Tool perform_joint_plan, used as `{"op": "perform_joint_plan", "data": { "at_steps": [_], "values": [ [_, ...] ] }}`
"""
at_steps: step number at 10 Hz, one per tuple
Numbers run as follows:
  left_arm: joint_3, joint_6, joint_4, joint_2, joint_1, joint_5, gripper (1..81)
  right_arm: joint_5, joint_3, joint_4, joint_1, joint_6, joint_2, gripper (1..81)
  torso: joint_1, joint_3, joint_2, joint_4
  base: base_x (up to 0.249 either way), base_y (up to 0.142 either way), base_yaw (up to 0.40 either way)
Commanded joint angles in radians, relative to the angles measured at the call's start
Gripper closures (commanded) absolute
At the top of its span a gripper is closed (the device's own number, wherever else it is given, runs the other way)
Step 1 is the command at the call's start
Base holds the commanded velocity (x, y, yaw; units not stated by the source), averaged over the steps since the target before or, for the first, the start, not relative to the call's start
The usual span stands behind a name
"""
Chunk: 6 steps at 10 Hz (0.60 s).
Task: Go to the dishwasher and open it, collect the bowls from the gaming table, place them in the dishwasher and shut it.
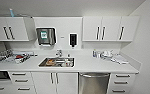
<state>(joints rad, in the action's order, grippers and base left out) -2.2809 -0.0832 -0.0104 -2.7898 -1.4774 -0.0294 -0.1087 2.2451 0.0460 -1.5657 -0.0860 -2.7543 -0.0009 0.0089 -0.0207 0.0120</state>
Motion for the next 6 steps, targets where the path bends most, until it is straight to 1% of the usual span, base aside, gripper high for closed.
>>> {"op": "perform_joint_plan", "data": {
  "at_steps": [1, 3, 4, 6],
  "values": [
    [0.037, -0.009, 0.004, 0.016, 0.059, 0.042, 1.0, 0.044, -0.024, 0.003, 0.060, 0.003, 0.016, 1.0, 0.001, 0.000, 0.000, 0.000, 0.146, 0.000, 0.000],
    [0.075, -0.009, 0.006, 0.038, 0.059, 0.039, 1.0, 0.044, -0.026, 0.003, 0.065, 0.003, 0.016, 1.0, 0.003, -0.001, 0.001, 0.000, 0.146, 0.000, 0.000],
    [0.080, -0.009, 0.004, 0.042, 0.059, 0.028, 1.0, 0.046, -0.026, 0.003, 0.066, 0.002, 0.016, 1.0, 0.001, 0.000, 0.000, 0.000, 0.146, 0.000, 0.000],
    [0.080, -0.009, 0.004, 0.045, 0.059, 0.026, 1.0, 0.046, -0.029, 0.003, 0.068, 0.003, 0.016, 1.0, 0.001, 0.000, -0.001, 0.000, 0.146, 0.000, 0.000]
  ]
}}
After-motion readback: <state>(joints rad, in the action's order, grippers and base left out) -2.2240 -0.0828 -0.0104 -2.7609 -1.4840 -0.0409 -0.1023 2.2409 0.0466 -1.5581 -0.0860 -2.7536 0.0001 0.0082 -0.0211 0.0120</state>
